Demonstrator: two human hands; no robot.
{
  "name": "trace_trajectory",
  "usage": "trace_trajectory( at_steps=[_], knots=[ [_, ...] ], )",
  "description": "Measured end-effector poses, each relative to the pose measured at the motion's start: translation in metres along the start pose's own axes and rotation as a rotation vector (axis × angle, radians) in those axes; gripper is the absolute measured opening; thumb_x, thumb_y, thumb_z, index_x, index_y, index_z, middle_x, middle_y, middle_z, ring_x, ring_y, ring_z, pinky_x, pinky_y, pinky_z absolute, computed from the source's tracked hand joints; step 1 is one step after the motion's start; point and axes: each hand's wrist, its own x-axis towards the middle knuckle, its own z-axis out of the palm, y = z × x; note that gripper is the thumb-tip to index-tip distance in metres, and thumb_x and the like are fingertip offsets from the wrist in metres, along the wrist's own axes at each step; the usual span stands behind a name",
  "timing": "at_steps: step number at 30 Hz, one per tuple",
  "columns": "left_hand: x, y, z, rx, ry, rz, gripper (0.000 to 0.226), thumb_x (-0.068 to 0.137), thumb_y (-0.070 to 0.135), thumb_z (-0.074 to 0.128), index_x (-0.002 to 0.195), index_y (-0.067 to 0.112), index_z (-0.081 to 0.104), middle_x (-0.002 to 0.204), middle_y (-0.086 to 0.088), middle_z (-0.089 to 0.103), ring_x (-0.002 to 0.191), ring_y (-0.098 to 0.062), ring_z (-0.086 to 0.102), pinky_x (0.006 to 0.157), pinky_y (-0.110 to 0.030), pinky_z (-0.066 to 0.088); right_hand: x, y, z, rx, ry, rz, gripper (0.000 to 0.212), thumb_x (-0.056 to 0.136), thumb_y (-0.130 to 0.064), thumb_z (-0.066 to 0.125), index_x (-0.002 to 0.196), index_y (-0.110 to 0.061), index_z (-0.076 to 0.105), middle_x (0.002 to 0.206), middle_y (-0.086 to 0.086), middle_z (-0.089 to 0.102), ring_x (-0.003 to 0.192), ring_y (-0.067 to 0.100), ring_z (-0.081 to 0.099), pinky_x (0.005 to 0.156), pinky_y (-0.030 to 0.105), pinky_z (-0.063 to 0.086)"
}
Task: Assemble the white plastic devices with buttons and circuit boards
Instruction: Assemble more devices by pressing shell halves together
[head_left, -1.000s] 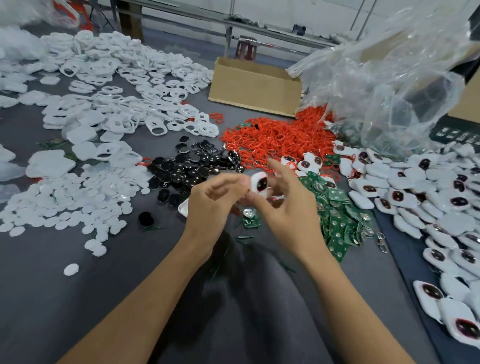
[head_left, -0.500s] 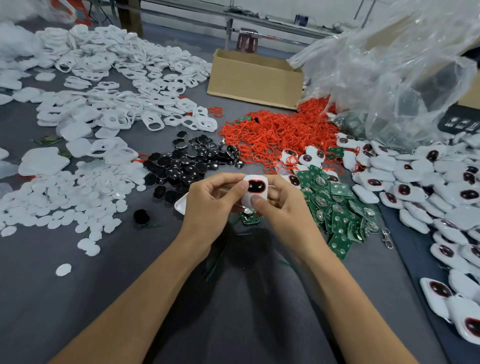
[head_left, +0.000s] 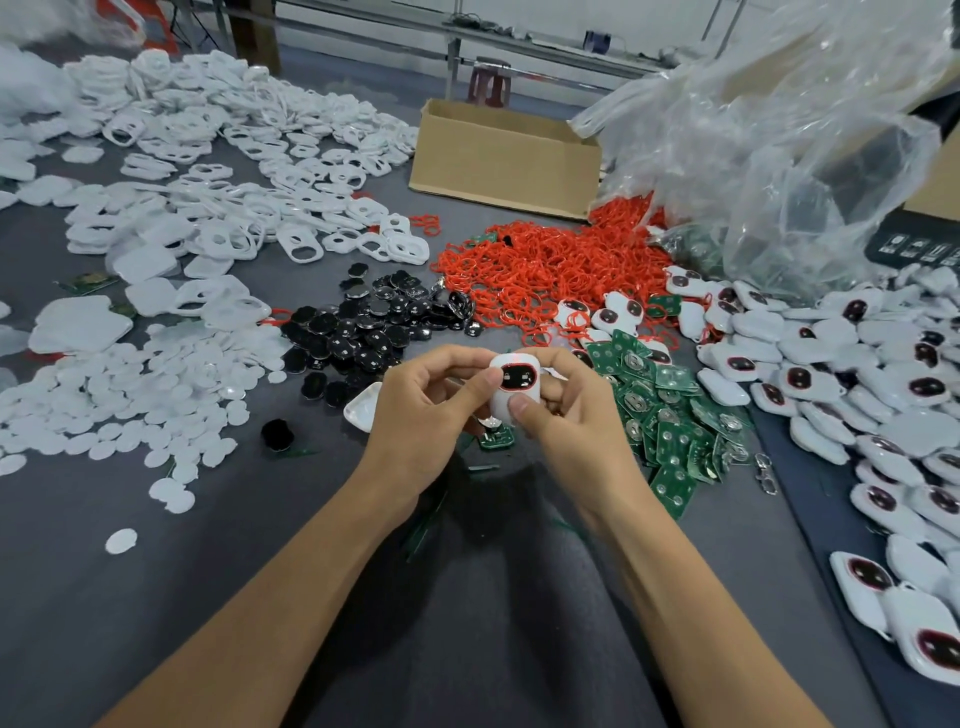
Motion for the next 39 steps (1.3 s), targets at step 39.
trace_trajectory(
  at_steps=[39],
  knots=[
    [-0.007, 0.006, -0.001, 0.264, -0.09, 0.112, 0.021, 0.068, 0.032, 0.079, 0.086, 0.024, 0.071, 0.074, 0.015, 0.067, 0.063, -0.007, 0.056, 0.064, -0.028, 0.05, -0.016, 0.008, 0.003, -0.656, 0.073, -0.216, 0.042, 0.085, -0.006, 0.063, 0.097, -0.031, 0.032, 0.067, -0.018, 0.052, 0.055, 0.0, 0.05, 0.049, 0.017, 0.034]
  ],
)
